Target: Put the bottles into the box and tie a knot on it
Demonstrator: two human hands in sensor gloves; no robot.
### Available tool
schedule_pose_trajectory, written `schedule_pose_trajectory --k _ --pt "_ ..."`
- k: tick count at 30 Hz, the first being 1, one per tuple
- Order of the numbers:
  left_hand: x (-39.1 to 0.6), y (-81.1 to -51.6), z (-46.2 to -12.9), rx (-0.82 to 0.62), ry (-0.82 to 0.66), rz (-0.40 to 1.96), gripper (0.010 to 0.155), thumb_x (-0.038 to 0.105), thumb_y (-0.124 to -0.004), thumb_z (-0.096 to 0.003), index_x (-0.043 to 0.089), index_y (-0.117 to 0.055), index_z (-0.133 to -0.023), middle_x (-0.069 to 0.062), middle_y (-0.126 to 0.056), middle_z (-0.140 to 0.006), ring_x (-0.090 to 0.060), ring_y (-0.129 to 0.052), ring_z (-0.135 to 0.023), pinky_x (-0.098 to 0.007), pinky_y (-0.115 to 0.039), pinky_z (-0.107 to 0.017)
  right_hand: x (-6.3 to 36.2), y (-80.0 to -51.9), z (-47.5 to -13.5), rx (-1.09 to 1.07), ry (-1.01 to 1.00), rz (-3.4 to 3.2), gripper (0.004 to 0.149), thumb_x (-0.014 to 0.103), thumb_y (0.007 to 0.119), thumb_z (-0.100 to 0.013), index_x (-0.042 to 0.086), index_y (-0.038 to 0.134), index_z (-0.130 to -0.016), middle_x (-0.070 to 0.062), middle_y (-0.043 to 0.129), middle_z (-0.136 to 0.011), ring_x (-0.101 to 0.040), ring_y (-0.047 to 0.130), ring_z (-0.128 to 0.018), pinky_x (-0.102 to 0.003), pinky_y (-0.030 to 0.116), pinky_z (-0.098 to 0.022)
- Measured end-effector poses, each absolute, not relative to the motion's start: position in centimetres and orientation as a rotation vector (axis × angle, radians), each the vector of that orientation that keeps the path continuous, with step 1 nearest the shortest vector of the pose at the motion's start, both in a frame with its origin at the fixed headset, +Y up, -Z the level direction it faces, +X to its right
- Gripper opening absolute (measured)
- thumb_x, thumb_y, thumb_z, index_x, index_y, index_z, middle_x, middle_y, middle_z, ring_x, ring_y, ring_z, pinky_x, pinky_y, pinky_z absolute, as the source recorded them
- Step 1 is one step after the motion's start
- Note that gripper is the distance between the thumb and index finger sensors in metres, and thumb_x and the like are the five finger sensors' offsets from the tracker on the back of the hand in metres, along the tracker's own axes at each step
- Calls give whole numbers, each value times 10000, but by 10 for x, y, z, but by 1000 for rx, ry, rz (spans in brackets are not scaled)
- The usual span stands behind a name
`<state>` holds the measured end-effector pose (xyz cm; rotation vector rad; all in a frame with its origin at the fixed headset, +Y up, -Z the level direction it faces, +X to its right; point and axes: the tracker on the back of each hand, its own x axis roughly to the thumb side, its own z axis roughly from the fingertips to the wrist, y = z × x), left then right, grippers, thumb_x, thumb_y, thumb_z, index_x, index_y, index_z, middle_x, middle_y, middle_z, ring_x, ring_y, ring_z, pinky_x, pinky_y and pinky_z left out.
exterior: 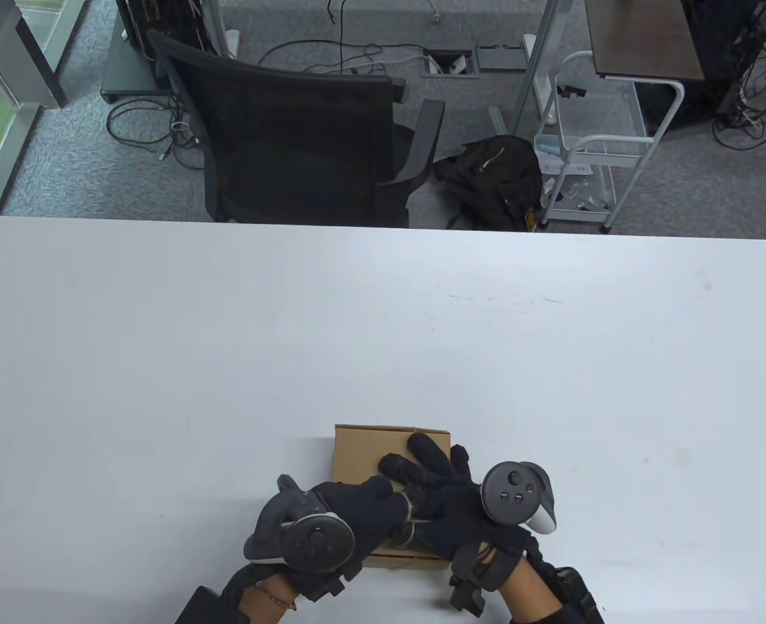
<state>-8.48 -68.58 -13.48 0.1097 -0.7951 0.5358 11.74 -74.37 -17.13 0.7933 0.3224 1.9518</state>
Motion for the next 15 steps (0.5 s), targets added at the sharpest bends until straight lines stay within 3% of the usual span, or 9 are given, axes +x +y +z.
schedule_pose_trajectory --k 7,11,15 --pt "-84 -685 -132 191 -686 403 468 375 -918 -500 231 -887 -945 -106 -971 -680 -164 -1032 -206 -260 -890 -135 115 -743 -169 726 329 1938 709 629 722 -470 88 871 -903 -105 543 -1163 -356 140 -1075 -759 -28 -558" --pt "-77 -684 -125 236 -679 343 469 376 -911 -499 201 -868 -932 -101 -974 -675 -164 -1037 -209 -258 -893 -137 115 -741 -168 682 271 1975 699 640 715 -464 92 909 -852 -106 594 -1139 -375 195 -1072 -772 13 -564" --pt "-77 -685 -126 256 -661 315 480 377 -934 -486 186 -870 -923 -100 -987 -665 -167 -1042 -203 -258 -895 -131 113 -740 -166 655 232 1966 640 548 738 -509 36 908 -853 -142 605 -1129 -407 209 -1064 -784 19 -545"
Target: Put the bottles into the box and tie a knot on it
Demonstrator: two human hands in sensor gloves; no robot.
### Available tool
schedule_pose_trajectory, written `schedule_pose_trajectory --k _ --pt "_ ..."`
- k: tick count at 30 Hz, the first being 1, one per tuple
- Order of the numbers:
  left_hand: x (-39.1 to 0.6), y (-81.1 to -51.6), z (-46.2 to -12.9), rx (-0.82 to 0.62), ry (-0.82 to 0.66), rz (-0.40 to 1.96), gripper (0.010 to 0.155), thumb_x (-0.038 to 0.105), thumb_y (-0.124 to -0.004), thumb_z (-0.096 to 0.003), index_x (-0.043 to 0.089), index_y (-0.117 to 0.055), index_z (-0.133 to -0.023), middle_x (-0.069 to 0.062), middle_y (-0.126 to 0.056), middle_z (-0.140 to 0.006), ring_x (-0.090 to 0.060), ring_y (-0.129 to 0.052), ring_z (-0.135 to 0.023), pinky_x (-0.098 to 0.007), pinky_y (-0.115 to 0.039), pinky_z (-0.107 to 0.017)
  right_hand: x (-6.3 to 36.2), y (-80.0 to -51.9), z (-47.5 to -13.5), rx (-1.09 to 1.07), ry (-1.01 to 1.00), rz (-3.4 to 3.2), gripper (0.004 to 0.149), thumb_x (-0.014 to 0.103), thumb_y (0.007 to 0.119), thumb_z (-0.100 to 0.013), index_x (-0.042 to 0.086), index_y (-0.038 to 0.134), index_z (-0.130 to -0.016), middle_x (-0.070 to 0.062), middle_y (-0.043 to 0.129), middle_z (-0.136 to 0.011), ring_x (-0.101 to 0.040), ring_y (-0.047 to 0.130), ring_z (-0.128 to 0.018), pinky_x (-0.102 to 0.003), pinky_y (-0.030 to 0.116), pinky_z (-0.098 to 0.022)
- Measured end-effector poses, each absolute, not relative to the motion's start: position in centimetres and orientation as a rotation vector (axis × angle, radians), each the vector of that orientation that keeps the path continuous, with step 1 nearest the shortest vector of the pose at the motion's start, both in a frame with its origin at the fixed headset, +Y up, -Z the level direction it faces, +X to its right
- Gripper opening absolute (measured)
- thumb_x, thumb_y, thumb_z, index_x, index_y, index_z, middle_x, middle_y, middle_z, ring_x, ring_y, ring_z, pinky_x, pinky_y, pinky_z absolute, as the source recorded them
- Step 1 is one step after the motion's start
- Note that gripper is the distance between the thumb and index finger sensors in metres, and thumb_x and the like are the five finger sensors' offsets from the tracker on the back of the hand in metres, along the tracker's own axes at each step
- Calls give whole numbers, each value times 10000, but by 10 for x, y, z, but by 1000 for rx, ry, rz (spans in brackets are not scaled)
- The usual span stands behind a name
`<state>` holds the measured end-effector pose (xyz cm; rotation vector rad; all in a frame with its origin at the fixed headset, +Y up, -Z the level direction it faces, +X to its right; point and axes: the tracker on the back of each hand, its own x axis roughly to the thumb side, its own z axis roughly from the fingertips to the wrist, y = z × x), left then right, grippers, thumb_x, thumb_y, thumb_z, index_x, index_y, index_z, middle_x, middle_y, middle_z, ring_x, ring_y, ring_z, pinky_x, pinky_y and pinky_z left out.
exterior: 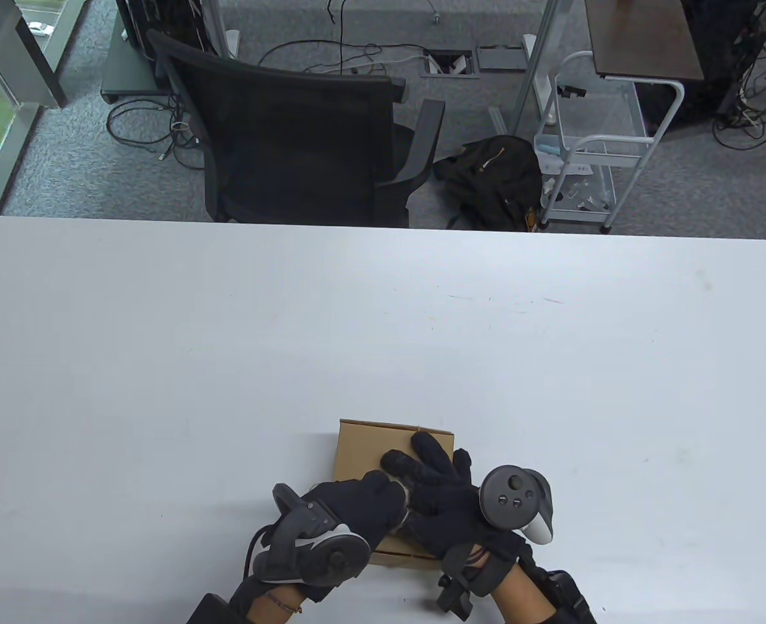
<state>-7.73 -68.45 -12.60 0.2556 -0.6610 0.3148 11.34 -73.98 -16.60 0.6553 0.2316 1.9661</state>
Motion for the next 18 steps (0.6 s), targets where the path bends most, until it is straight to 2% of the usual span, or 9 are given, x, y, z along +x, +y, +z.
schedule_pose_trajectory --k 5,12,16,18 --pt "-79 -686 -129 266 -617 315 482 369 -962 -462 176 -897 -899 -101 -1007 -640 -166 -1050 -183 -254 -900 -113 113 -739 -166 614 179 1983 551 382 677 -521 5 922 -840 -146 653 -1103 -413 264 -1056 -785 51 -548" --pt "-85 -687 -134 235 -569 386 457 373 -933 -471 236 -892 -905 -77 -998 -680 -173 -1061 -235 -258 -911 -147 116 -731 -164 627 49 2042 478 307 753 -502 -28 929 -793 -206 689 -1069 -493 407 -1022 -805 101 -569" --pt "-94 -688 -139 207 -573 462 446 365 -915 -477 256 -881 -908 -107 -955 -827 -209 -1061 -310 -280 -910 -192 122 -727 -165 611 -13 2071 422 285 824 -477 2 936 -770 -209 718 -1048 -505 490 -999 -817 144 -576" --pt "-99 -688 -140 204 -555 481 445 364 -912 -481 255 -875 -911 -109 -947 -847 -206 -1060 -312 -276 -910 -193 127 -725 -164 569 -41 2107 413 273 845 -471 -5 932 -764 -217 732 -1034 -502 512 -991 -820 161 -582"
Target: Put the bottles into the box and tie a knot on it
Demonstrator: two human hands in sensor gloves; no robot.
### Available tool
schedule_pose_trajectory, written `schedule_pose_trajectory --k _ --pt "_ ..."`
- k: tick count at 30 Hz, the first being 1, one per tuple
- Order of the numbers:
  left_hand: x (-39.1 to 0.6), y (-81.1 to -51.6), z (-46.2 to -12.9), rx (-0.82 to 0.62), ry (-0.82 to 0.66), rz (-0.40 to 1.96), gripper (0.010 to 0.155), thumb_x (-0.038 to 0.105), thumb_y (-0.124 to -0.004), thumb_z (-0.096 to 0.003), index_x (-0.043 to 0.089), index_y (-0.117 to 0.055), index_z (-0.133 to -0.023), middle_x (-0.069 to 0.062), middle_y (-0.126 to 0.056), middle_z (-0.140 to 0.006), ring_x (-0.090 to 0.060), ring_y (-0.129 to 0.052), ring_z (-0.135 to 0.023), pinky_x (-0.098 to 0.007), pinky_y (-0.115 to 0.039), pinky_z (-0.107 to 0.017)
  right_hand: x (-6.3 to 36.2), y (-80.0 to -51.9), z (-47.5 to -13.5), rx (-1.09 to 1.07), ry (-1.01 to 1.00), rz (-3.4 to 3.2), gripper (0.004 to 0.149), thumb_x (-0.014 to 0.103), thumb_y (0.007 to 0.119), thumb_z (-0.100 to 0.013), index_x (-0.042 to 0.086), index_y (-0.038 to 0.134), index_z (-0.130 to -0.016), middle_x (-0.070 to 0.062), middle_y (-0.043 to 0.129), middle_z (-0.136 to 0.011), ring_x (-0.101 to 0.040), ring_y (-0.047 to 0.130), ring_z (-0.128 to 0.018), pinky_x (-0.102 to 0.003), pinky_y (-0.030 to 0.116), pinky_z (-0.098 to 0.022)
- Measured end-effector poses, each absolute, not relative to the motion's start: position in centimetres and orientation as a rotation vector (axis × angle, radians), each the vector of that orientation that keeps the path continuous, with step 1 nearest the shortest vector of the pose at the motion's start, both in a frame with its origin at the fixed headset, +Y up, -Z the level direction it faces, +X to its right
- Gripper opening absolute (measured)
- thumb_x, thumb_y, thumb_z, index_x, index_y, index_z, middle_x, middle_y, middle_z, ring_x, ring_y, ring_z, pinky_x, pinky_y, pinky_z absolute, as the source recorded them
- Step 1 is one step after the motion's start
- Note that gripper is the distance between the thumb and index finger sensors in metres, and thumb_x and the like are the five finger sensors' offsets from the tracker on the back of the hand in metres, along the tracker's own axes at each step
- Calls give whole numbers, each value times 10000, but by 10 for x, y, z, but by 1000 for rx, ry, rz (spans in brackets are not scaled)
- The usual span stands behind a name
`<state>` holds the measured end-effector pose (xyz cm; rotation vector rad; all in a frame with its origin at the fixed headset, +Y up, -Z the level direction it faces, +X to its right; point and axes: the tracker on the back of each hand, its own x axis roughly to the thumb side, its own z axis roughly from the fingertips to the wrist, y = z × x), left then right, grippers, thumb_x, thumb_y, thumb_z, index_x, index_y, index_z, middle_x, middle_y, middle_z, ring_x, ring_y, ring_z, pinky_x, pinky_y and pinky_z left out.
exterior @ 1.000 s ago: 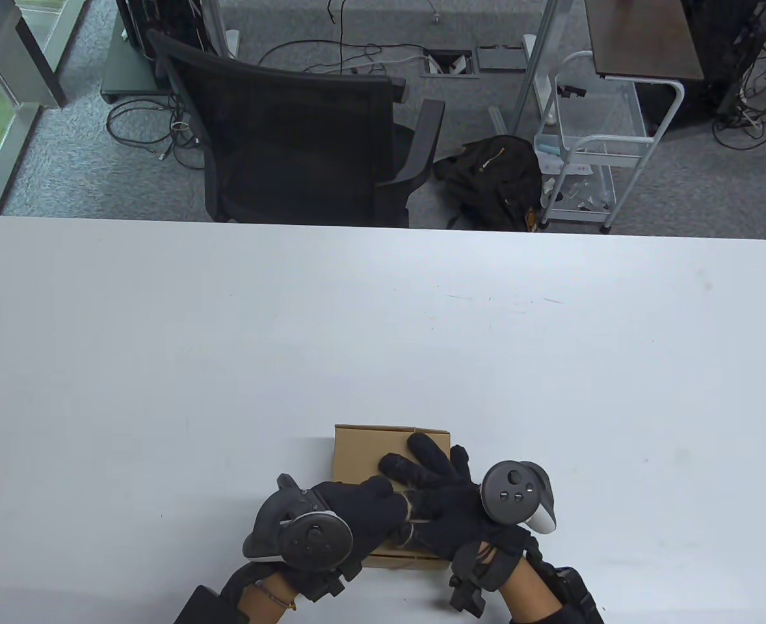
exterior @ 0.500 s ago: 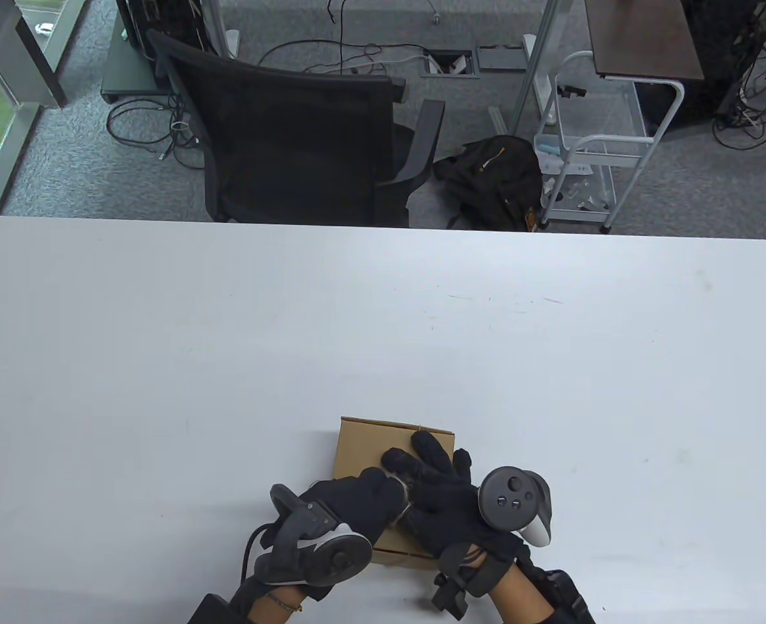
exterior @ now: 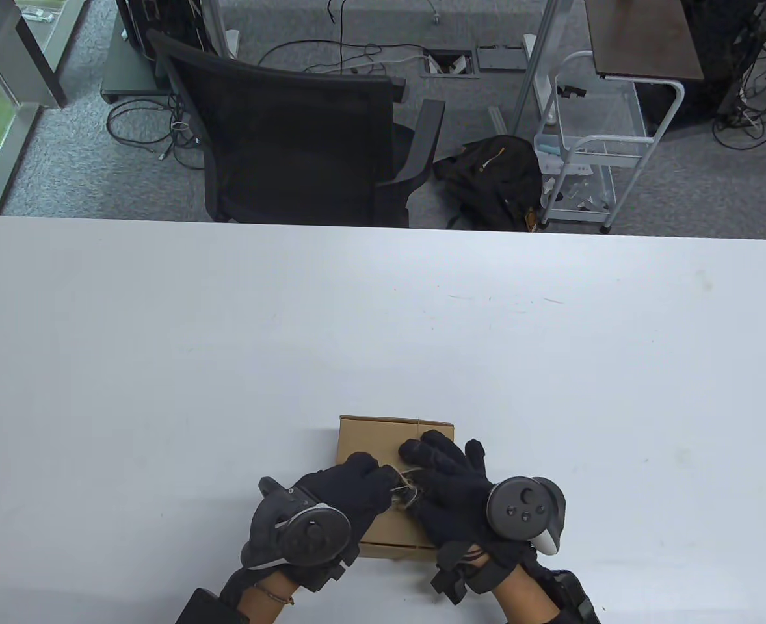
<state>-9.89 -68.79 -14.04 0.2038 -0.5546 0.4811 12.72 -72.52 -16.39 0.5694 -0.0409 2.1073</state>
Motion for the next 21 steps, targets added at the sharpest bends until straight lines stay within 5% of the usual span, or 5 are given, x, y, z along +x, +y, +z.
schedule_pose_trajectory --k 11,21 --pt "-123 -697 -151 109 -582 592 456 364 -862 -498 253 -826 -938 -107 -1030 -765 -145 -1054 -119 -234 -897 -49 155 -714 -161 570 -202 2340 399 272 862 -450 59 958 -773 -199 864 -953 -487 741 -891 -823 326 -607" --pt "-140 -699 -156 90 -556 658 455 366 -875 -495 230 -844 -929 -110 -1044 -728 -168 -1054 -142 -249 -895 -68 171 -707 -161 522 -299 2463 388 263 891 -433 42 987 -737 -220 921 -885 -468 845 -796 -783 492 -610"
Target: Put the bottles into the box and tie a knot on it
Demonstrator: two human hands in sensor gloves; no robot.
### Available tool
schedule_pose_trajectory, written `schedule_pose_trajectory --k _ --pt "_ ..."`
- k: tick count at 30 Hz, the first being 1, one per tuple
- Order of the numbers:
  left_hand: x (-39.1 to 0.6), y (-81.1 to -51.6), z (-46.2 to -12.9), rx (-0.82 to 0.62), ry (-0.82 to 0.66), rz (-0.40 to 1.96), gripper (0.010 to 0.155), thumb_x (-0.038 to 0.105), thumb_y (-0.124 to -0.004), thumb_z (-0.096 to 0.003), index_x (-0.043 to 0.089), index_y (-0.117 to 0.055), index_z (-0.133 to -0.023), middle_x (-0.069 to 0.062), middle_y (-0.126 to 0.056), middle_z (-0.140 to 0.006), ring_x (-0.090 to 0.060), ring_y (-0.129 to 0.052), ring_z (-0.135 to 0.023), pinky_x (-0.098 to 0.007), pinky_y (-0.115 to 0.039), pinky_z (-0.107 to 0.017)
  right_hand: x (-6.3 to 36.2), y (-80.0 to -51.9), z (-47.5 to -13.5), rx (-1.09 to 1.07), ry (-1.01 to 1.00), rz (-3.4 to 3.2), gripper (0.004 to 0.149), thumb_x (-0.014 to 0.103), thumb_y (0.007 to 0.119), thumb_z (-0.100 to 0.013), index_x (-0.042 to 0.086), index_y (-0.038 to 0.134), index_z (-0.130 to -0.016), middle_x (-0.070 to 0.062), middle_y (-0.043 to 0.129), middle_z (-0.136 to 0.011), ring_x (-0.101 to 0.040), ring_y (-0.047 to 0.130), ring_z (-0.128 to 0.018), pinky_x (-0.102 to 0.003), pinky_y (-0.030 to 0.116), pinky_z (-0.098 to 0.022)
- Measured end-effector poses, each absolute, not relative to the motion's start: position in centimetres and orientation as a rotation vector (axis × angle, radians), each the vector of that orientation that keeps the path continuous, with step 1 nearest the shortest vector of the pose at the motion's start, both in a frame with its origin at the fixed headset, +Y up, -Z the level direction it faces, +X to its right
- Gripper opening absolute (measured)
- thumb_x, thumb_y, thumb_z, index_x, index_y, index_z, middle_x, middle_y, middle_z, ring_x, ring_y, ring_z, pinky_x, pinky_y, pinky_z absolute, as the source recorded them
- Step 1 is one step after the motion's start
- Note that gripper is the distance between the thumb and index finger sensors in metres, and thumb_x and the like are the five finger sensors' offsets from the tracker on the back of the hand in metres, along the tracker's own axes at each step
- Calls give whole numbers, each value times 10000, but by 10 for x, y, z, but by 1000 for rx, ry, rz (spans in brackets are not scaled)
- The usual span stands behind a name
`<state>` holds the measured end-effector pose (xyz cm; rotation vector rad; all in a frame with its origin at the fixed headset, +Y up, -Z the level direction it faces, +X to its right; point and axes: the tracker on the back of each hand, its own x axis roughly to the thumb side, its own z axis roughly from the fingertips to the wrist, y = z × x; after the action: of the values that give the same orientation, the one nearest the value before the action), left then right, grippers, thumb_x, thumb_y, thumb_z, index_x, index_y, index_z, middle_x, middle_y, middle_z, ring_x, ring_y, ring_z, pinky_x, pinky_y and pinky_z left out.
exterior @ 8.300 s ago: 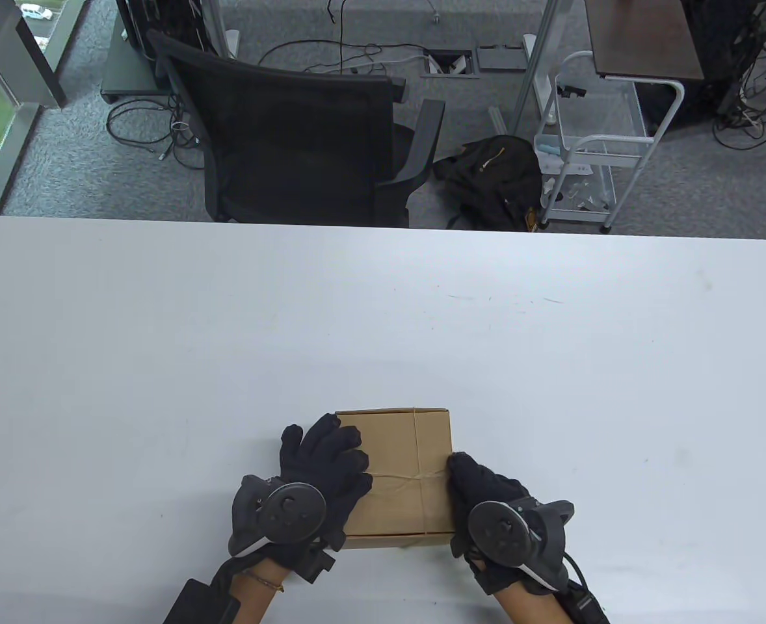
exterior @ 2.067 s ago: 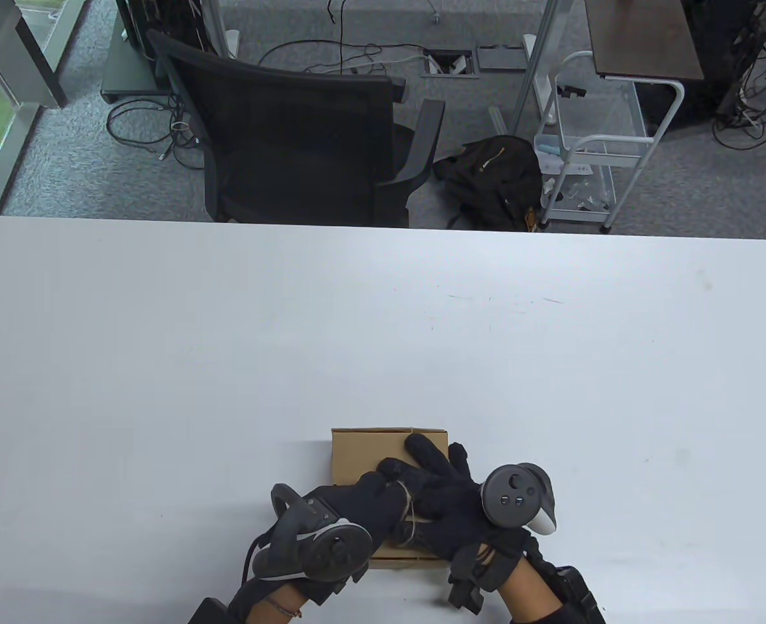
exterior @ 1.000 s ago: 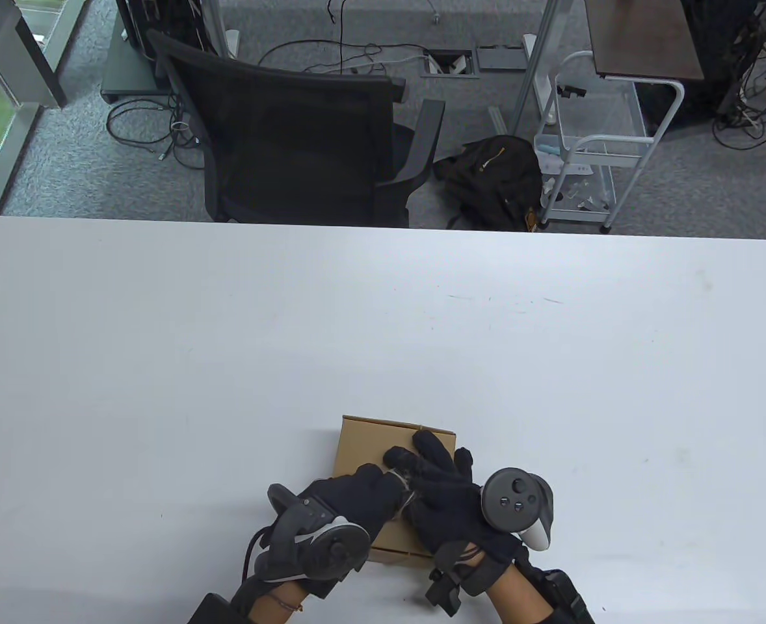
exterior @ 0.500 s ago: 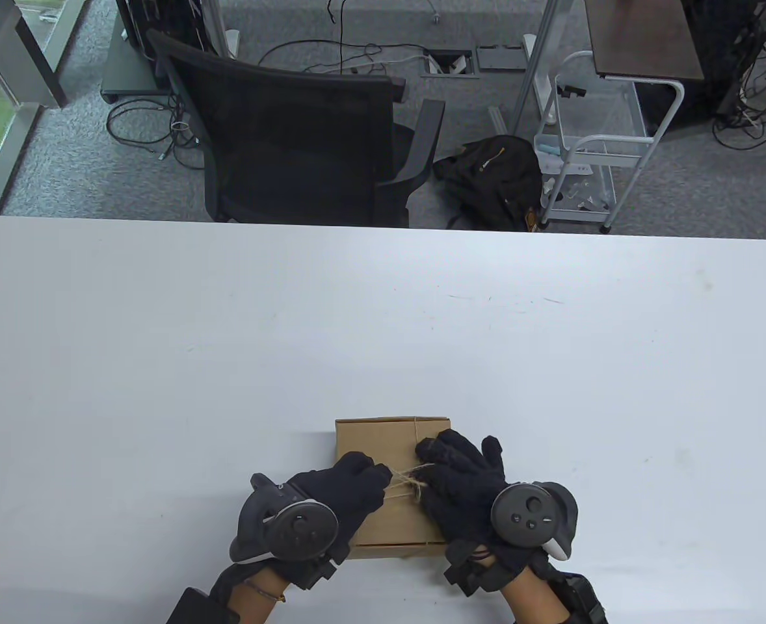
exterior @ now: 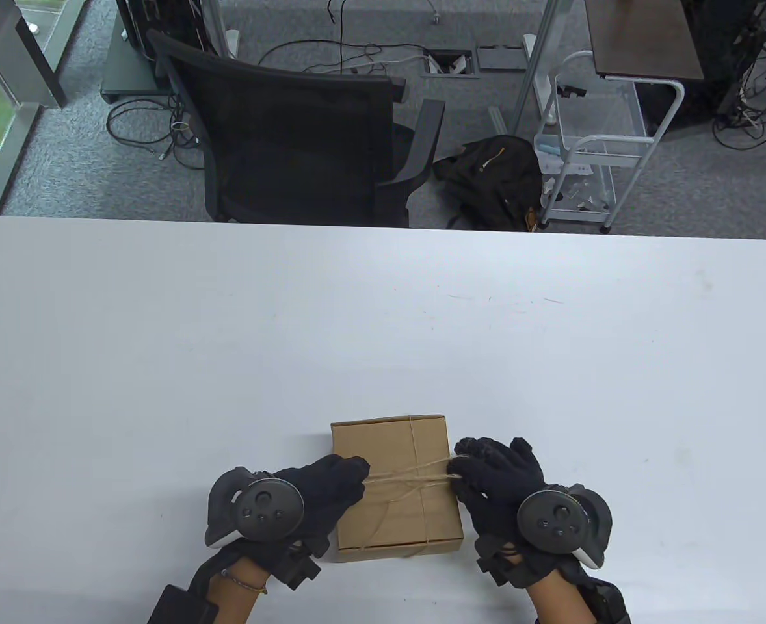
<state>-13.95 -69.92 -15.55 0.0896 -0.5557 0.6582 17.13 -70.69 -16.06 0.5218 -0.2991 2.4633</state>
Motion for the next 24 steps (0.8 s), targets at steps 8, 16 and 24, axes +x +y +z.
schedule_pose_trajectory --k 8,16,24 --pt "-156 -699 -157 117 -515 646 436 378 -933 -455 242 -938 -869 -113 -1004 -813 -222 -1073 -287 -280 -911 -168 172 -706 -161 505 -318 2584 384 252 888 -427 36 991 -728 -220 922 -883 -469 846 -793 -771 515 -609" --pt "-166 -705 -164 46 -493 570 436 385 -974 -420 218 -985 -822 -117 -1017 -803 -242 -1082 -349 -300 -920 -209 180 -708 -166 449 -239 2730 372 254 932 -400 57 1030 -700 -190 962 -857 -444 879 -781 -758 539 -614" --pt "-163 -705 -164 -2 -501 500 427 376 -997 -398 211 -1004 -791 -118 -1017 -797 -264 -1084 -413 -325 -925 -254 180 -711 -170 433 -73 2869 378 259 964 -371 85 1051 -696 -190 929 -904 -460 827 -835 -765 501 -632"
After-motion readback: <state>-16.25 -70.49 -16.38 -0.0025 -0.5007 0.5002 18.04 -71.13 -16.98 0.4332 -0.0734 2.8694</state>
